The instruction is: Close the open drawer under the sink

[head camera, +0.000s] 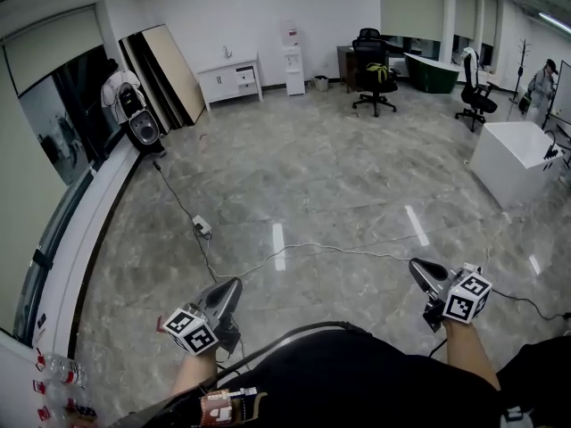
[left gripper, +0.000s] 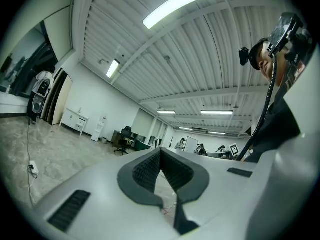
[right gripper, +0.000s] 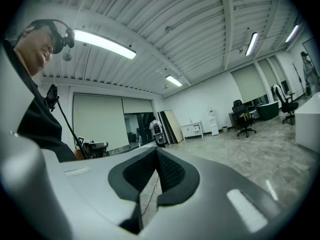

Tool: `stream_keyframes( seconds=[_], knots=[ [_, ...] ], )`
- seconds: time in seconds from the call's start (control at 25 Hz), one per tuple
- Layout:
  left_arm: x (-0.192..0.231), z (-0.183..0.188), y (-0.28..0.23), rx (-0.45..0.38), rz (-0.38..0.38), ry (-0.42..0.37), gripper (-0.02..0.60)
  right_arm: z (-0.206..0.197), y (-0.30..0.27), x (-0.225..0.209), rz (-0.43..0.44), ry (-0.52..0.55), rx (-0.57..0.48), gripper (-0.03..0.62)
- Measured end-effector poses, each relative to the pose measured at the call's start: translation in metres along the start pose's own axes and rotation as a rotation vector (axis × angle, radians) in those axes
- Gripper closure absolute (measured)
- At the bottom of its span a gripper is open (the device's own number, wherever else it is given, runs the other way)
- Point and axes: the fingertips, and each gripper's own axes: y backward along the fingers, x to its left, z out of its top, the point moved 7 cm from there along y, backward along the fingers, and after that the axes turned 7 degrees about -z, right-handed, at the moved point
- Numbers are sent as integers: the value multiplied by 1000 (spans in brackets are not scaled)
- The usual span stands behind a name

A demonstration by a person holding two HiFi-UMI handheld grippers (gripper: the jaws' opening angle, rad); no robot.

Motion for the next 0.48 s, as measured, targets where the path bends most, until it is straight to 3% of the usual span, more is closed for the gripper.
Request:
stream_keyframes(
  seconds=[0.28, 0.48],
  knots=[
    [-37, -25, -59, 19, -56, 29, 581, -3, 47, -42, -30, 15, 29, 592],
    [-40, -29, -70, 55, -62, 25, 581, -13, 45, -53, -24, -22, 24, 592]
  ],
)
